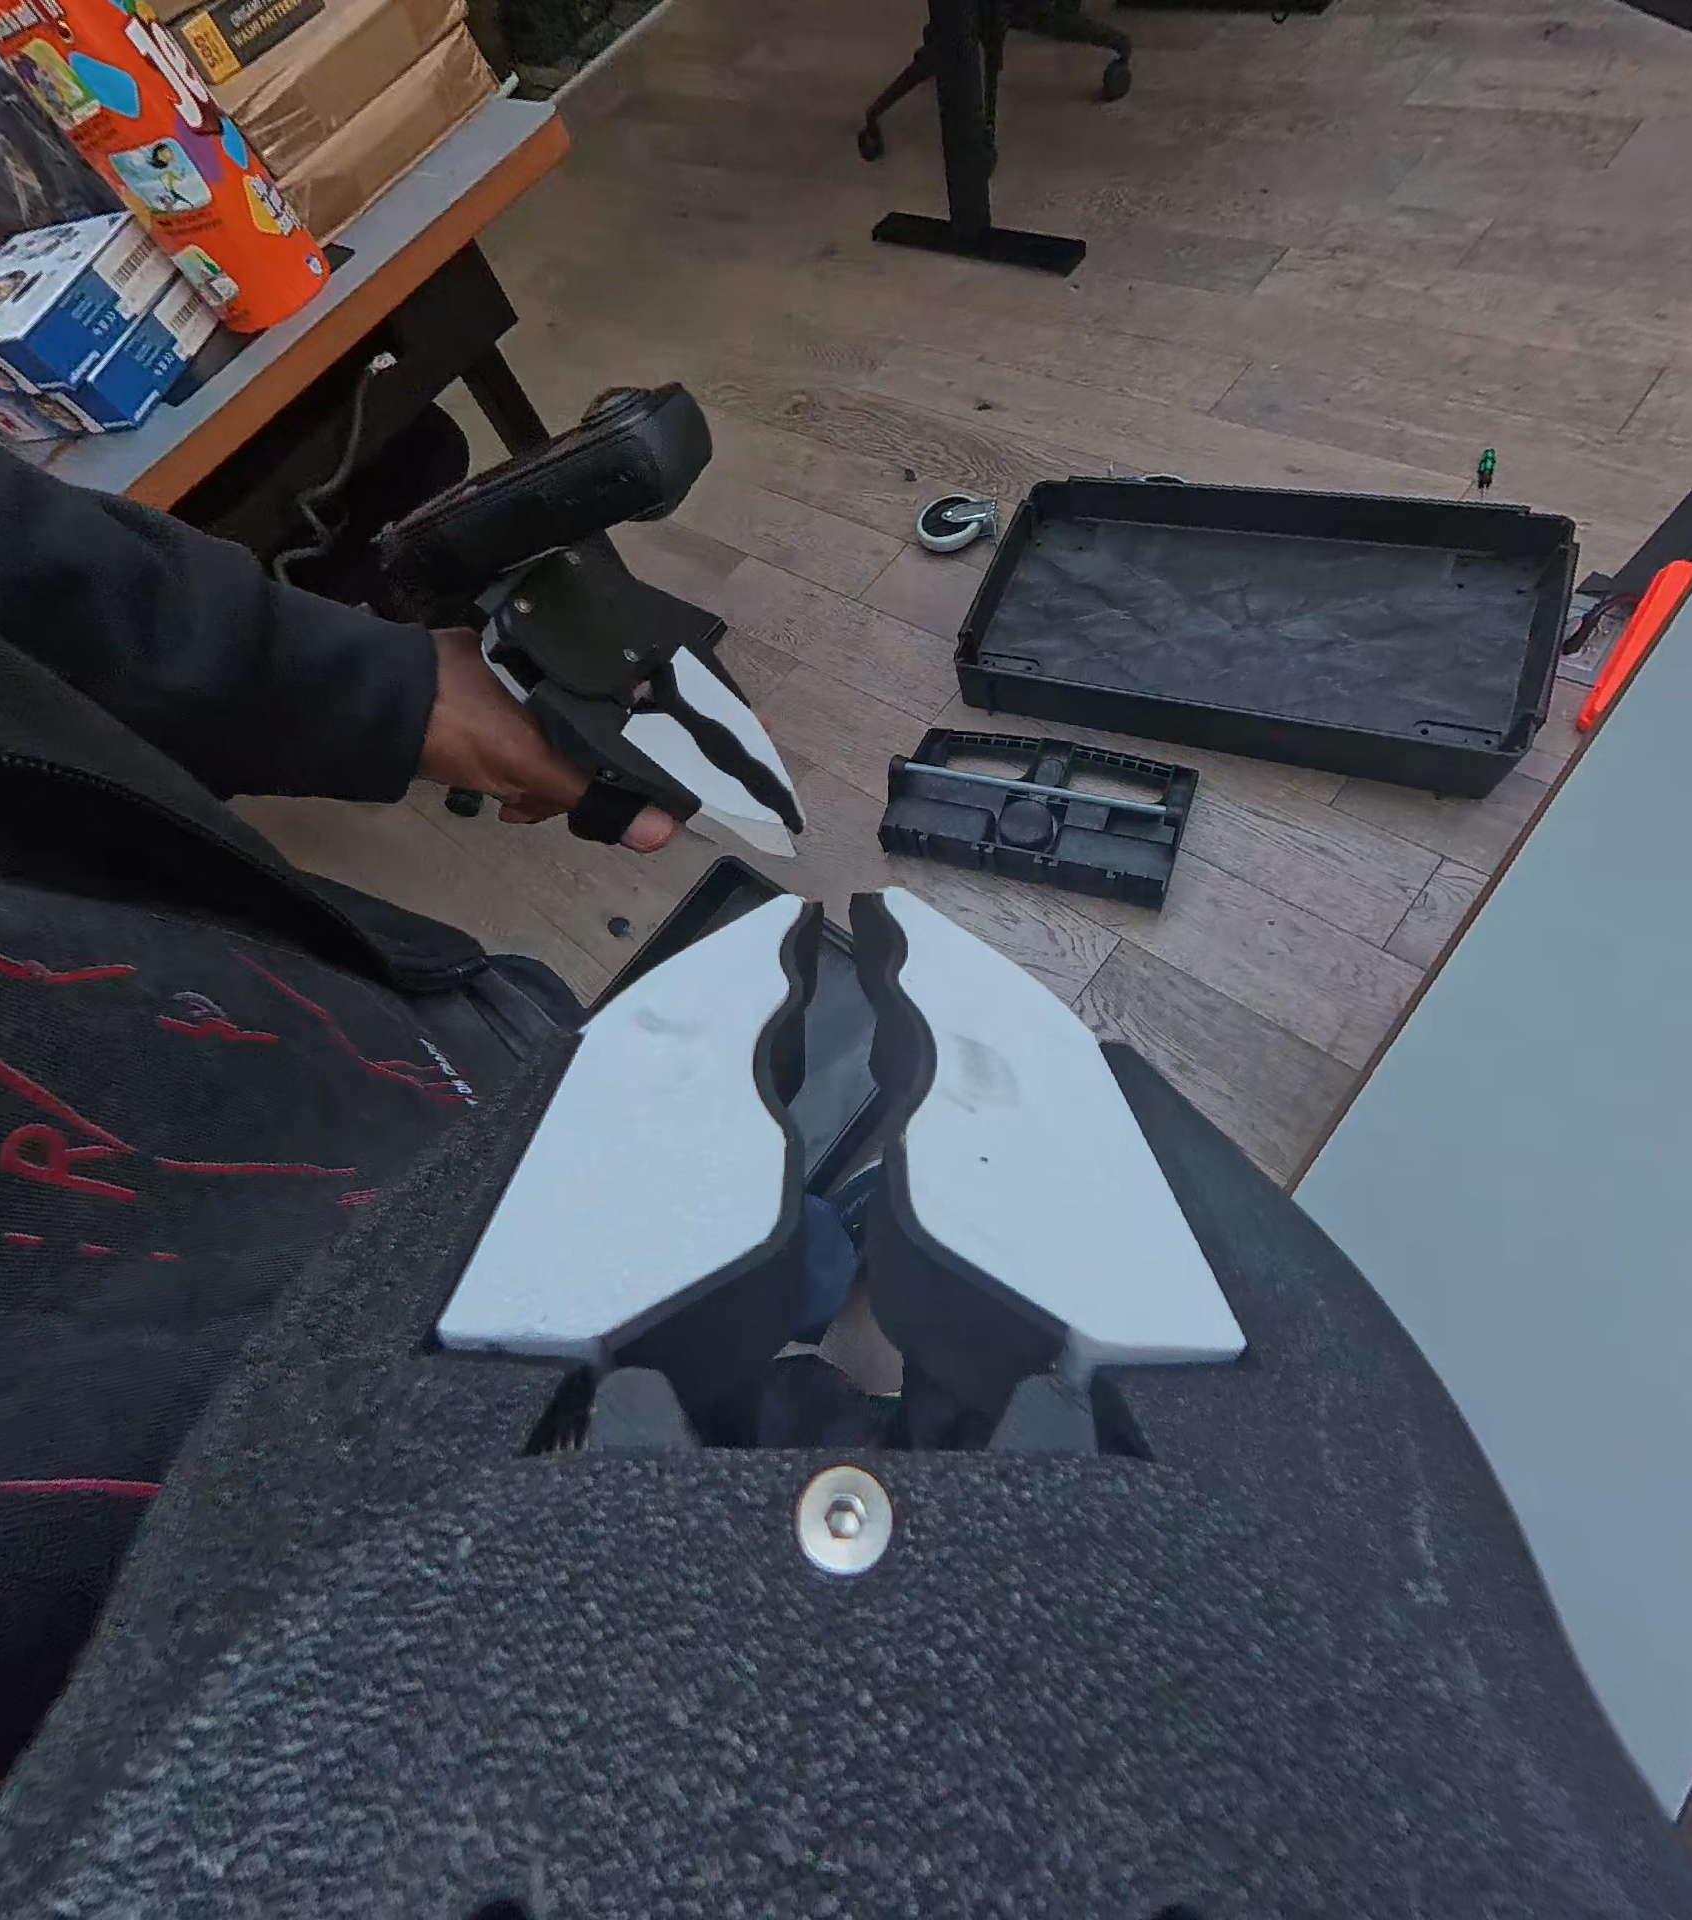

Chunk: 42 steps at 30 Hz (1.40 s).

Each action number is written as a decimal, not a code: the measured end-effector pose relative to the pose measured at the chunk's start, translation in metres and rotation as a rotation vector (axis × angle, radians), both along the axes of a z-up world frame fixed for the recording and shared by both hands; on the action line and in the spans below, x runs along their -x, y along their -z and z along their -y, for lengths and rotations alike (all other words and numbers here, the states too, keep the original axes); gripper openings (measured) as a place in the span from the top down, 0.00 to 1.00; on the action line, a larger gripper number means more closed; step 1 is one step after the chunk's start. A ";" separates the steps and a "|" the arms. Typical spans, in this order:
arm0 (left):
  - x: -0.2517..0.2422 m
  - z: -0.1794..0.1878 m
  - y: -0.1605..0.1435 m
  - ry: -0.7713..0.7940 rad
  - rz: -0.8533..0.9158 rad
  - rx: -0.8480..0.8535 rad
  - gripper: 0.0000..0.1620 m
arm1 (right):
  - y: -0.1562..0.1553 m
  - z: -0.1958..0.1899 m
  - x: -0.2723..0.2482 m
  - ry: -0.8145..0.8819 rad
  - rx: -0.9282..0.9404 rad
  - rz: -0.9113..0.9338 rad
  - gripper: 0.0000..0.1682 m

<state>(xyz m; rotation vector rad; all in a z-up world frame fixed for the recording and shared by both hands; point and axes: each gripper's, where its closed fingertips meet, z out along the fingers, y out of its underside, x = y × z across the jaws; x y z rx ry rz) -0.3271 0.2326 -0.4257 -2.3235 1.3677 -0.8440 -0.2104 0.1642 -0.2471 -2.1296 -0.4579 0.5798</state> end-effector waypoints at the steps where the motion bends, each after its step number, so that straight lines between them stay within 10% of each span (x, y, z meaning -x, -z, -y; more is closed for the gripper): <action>1: 0.005 0.006 0.005 0.000 -0.005 0.023 0.90 | 0.003 0.002 0.000 -0.005 0.006 0.003 0.96; 28: 0.020 0.016 0.021 -0.035 0.006 0.135 0.86 | 0.013 -0.003 0.011 -0.060 0.025 0.021 0.94; 36: 0.051 -0.078 -0.021 -0.570 0.318 0.153 0.85 | -0.008 -0.013 -0.014 0.027 -0.017 -0.037 0.93; 42: 0.050 -0.030 0.004 -0.181 0.054 0.078 0.85 | 0.008 -0.013 -0.006 -0.067 0.016 0.026 0.92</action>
